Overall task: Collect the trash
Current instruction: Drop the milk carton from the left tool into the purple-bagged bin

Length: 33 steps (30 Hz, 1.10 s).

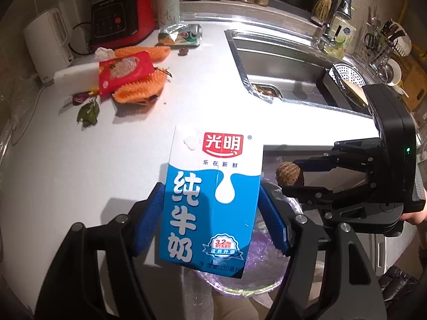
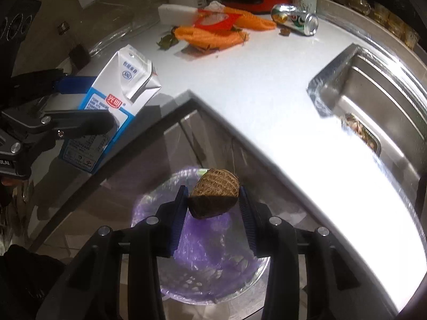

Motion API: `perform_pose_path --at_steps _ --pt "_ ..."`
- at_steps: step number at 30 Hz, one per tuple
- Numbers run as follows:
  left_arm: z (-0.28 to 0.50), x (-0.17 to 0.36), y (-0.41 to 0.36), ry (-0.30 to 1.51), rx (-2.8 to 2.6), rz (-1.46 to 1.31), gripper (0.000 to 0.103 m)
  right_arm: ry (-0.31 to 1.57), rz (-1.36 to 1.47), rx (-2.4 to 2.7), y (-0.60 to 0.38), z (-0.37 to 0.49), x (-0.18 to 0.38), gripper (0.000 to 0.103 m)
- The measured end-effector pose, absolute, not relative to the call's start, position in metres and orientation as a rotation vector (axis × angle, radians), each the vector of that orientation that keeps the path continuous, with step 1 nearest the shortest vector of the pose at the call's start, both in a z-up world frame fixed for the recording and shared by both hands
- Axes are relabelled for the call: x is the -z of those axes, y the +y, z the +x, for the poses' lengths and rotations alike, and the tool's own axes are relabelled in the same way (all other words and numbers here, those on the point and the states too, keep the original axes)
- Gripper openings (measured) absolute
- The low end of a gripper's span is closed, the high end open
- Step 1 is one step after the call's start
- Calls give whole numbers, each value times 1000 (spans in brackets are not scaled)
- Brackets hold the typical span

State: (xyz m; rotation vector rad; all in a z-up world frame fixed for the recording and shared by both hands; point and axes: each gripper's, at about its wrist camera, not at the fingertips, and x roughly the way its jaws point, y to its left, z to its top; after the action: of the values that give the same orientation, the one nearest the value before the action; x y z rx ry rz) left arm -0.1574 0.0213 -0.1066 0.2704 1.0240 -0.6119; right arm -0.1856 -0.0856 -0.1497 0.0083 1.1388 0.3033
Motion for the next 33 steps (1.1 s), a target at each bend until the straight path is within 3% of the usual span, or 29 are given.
perform_pose_path --at_steps 11,14,20,33 --pt "-214 125 30 1090 472 239 68 1226 16 -463 -65 -223 223 42" --pt "-230 129 31 1099 440 242 68 1253 0 -437 -65 -227 233 62" --pt "-251 146 23 1132 433 228 68 1196 20 -332 -96 -242 201 80" --pt "-260 238 -23 1288 494 259 69 1179 79 -192 -156 -282 171 82"
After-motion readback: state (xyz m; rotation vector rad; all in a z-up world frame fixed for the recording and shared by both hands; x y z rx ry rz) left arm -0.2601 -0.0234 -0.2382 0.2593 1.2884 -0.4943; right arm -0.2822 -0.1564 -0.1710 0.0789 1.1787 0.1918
